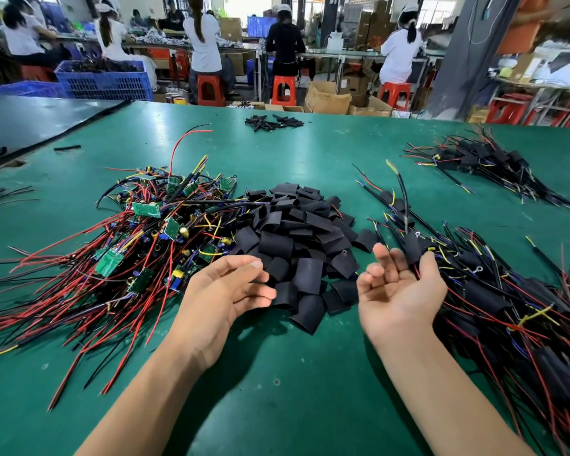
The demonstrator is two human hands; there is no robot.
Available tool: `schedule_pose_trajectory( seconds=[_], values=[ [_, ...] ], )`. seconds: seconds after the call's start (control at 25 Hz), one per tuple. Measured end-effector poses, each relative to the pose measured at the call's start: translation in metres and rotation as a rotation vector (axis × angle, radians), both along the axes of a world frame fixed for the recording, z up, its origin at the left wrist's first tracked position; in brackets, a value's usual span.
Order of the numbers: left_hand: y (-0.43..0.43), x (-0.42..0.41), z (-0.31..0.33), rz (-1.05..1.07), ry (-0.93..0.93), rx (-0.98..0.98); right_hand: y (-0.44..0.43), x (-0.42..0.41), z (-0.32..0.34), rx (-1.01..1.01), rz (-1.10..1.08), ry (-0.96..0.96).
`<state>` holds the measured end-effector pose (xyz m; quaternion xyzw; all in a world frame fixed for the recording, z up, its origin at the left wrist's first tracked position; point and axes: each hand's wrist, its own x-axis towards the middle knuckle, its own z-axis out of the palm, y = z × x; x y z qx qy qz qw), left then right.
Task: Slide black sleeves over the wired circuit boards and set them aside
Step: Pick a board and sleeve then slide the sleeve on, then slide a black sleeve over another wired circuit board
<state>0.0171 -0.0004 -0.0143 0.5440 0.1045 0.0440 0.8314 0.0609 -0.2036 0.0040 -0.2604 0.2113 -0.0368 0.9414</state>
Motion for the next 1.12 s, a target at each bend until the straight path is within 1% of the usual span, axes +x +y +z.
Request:
schedule_pose_trajectory(
  seconds=[0.12,0.2,0.28,0.48,0.64,0.68,0.8,0.92,1.12],
  values=[
    [0.001,0.001,-0.001,0.025,0.022,0.021,-0.002,0.002,-0.005,-0.048,-0.031,0.034],
    [0.0,0.0,-0.001,0.051,0.036,0.055,-0.001,0.003,-0.009,-0.099,-0.025,0.007],
    [0.0,0.0,-0.001,0.091,0.033,0.076,0.002,0.004,-0.012,-0.209,-0.003,-0.038],
    [0.005,0.003,-0.001,0.283,0.048,0.101,0.018,0.008,-0.023,-0.725,0.076,-0.191],
    [0.008,0.005,-0.003,0.294,0.068,0.121,0.02,0.0,-0.03,-1.127,0.156,-0.372],
    [0.008,0.006,-0.004,0.296,0.072,0.121,0.021,-0.002,-0.031,-1.195,0.176,-0.398],
    [0.009,0.007,-0.004,0.359,0.064,0.104,0.025,-0.005,-0.032,-1.271,0.218,-0.427],
    [0.012,0.007,-0.006,0.42,0.061,0.086,0.024,-0.005,-0.031,-1.276,0.24,-0.405],
    [0.01,0.008,-0.009,0.384,0.051,0.179,0.023,-0.007,-0.029,-1.276,0.271,-0.395]
  ],
)
